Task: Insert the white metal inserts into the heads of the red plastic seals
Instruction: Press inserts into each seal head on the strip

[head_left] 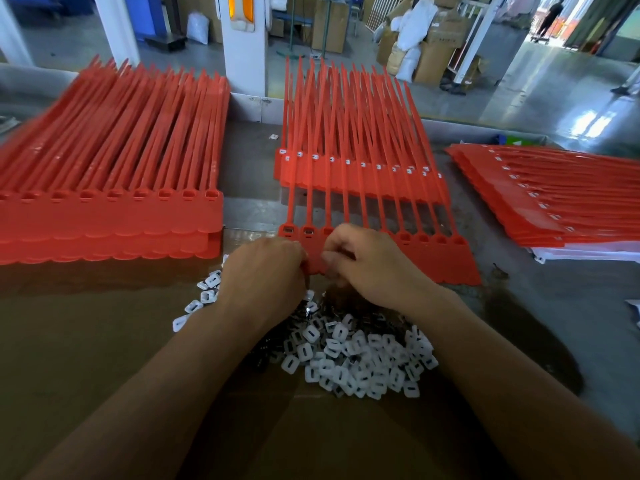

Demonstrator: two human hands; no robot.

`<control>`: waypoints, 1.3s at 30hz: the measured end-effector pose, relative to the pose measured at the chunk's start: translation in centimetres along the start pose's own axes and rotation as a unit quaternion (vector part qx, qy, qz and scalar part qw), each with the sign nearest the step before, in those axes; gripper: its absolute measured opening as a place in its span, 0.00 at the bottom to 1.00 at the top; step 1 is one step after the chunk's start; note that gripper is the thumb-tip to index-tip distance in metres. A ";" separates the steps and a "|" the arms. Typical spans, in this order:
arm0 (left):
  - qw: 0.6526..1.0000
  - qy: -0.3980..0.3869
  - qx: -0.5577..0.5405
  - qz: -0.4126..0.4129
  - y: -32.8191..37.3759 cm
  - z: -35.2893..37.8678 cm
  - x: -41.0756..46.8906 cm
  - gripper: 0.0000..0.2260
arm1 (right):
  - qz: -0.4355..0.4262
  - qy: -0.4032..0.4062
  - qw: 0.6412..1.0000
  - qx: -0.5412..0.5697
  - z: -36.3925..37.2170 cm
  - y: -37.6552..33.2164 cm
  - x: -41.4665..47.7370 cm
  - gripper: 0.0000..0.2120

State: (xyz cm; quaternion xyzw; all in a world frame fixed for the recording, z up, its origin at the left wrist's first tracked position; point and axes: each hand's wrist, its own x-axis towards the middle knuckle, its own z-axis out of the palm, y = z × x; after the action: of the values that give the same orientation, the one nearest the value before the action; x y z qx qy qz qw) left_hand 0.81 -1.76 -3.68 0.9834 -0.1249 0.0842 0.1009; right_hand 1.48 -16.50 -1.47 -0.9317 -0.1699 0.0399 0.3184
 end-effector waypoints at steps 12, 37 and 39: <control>1.000 0.001 0.002 -0.007 0.1 -0.1 0.0 0.13 | 0.070 0.087 0.993 0.044 -1.8 1.8 2.6 0.04; 1.000 -0.004 -0.001 -0.005 0.1 -0.1 0.0 0.13 | 0.150 0.048 0.987 -0.002 -0.9 1.5 6.0 0.04; 1.000 -0.004 0.001 -0.004 0.2 -0.1 0.0 0.13 | 0.169 0.047 0.984 0.022 -1.1 1.5 6.0 0.03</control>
State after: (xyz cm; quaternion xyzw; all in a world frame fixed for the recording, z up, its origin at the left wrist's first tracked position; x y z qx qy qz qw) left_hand 0.71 -1.87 -3.53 0.9843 -0.1216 0.0796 0.0998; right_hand 7.80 -16.19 -1.33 -0.9405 0.0059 0.0526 0.3357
